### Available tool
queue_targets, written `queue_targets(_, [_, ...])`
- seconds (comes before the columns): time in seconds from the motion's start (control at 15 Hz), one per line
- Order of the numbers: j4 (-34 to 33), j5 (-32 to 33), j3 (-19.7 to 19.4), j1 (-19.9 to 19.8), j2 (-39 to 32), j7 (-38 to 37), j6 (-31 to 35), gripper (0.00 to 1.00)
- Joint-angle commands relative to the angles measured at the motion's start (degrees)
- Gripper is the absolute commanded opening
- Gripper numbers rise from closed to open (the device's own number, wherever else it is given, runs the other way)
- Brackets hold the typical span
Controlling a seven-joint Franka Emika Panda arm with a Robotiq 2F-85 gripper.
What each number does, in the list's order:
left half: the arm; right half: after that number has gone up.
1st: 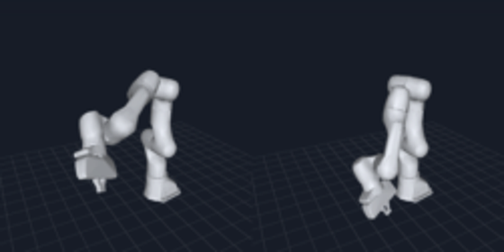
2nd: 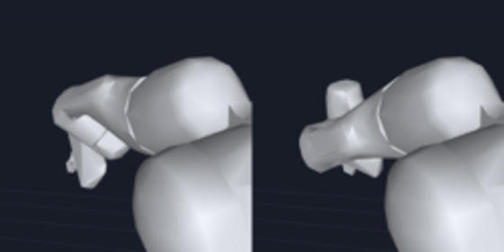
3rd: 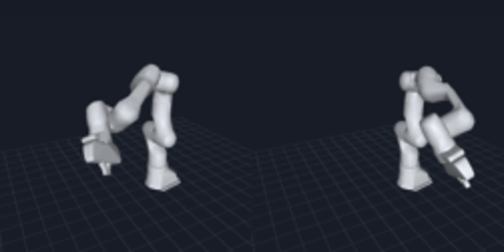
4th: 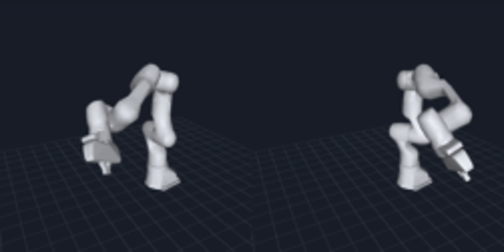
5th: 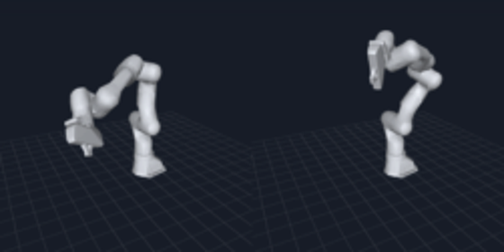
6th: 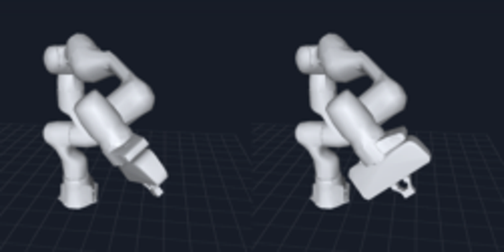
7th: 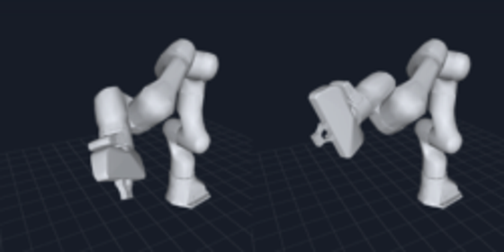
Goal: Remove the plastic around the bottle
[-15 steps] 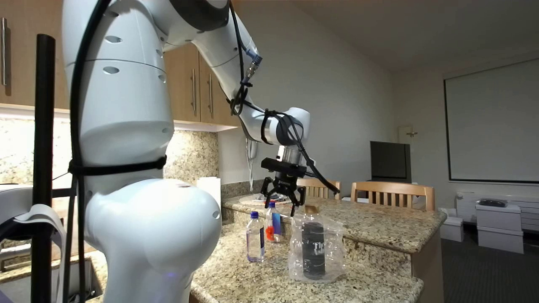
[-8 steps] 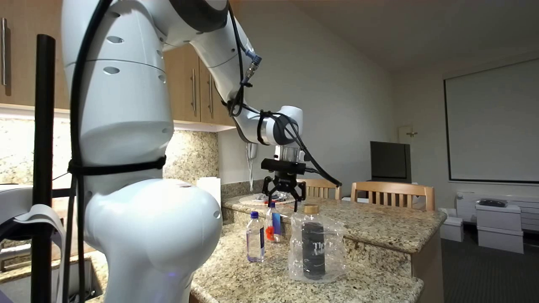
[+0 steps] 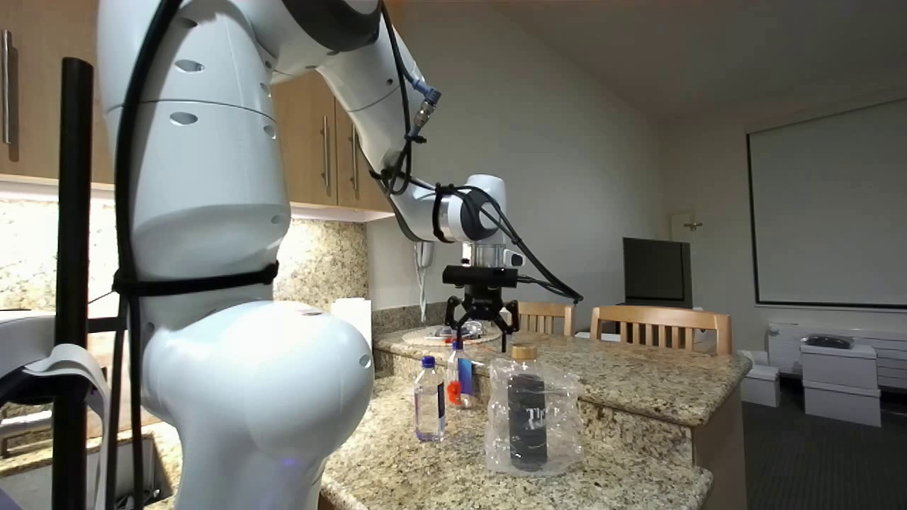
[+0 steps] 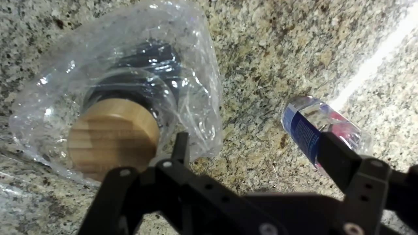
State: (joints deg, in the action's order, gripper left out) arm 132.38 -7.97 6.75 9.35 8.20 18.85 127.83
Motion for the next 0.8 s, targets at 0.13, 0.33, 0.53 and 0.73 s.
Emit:
queue_targets(0.13, [2.3, 0.0, -0.1, 0.2, 0.9, 0.5, -1.3, 1.00])
queue_targets(0.33, [3.2, -0.1, -0.1, 0.2, 0.6, 0.6, -1.7, 1.00])
queue_targets(0.53, [3.9, 0.0, 0.2, 0.4, 0.4, 0.8, -0.8, 1.00])
queue_targets(0.73, [4.0, 0.0, 0.4, 0.9, 0.1, 1.2, -0.4, 1.00])
